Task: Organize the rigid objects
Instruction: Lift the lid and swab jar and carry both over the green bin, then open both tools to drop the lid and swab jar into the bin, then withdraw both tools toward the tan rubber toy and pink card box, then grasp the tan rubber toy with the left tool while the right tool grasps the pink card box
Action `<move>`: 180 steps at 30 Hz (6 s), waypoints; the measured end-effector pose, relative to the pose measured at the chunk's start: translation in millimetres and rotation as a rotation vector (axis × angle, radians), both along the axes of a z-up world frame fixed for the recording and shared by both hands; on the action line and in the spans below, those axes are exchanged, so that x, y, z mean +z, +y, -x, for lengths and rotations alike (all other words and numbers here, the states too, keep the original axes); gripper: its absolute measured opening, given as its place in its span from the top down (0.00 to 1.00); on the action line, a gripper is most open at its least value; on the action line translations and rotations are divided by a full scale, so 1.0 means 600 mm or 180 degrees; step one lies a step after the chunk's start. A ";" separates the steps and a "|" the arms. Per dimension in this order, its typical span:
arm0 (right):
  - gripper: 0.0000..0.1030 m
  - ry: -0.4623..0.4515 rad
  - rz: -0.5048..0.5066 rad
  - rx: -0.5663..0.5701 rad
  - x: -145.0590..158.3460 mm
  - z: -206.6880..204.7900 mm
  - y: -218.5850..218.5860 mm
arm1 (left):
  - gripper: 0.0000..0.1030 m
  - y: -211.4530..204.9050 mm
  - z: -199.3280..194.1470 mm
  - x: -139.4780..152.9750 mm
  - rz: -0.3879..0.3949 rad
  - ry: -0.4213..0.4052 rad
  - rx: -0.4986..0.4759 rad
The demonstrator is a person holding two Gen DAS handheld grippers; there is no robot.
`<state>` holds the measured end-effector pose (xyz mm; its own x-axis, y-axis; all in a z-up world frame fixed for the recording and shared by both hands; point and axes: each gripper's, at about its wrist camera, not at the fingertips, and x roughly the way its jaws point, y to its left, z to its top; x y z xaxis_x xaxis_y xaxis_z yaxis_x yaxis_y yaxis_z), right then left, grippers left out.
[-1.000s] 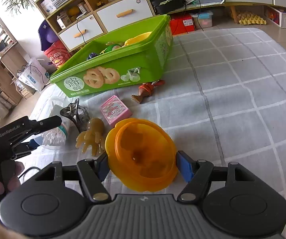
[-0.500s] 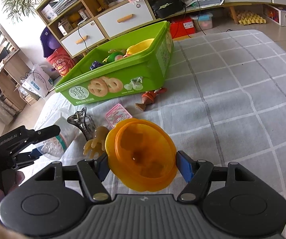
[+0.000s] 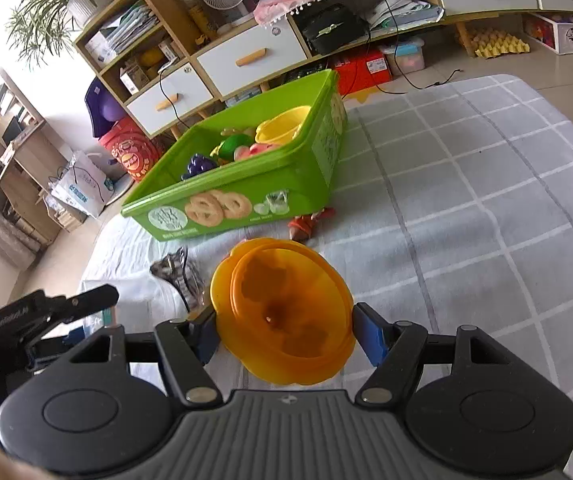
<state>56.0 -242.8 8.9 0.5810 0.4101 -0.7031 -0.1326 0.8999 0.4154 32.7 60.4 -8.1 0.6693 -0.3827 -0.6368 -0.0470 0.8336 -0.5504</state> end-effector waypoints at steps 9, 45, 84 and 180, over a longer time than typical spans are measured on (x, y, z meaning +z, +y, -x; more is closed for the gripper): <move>0.53 -0.0071 -0.0119 -0.0044 0.020 -0.008 -0.003 | 0.28 -0.006 0.007 0.016 0.0077 -0.0085 -0.0061; 0.53 -0.0348 -0.0409 -0.0211 0.104 -0.191 0.060 | 0.28 -0.022 -0.155 0.115 -0.0123 -0.0738 0.0280; 0.36 -0.0306 -0.0014 -0.0373 0.101 -0.192 0.057 | 0.05 -0.034 -0.134 0.088 -0.0400 -0.0583 0.0218; 0.65 -0.0573 0.0921 0.0774 -0.064 -0.037 0.128 | 0.54 -0.132 0.048 -0.071 -0.1406 -0.0429 -0.0949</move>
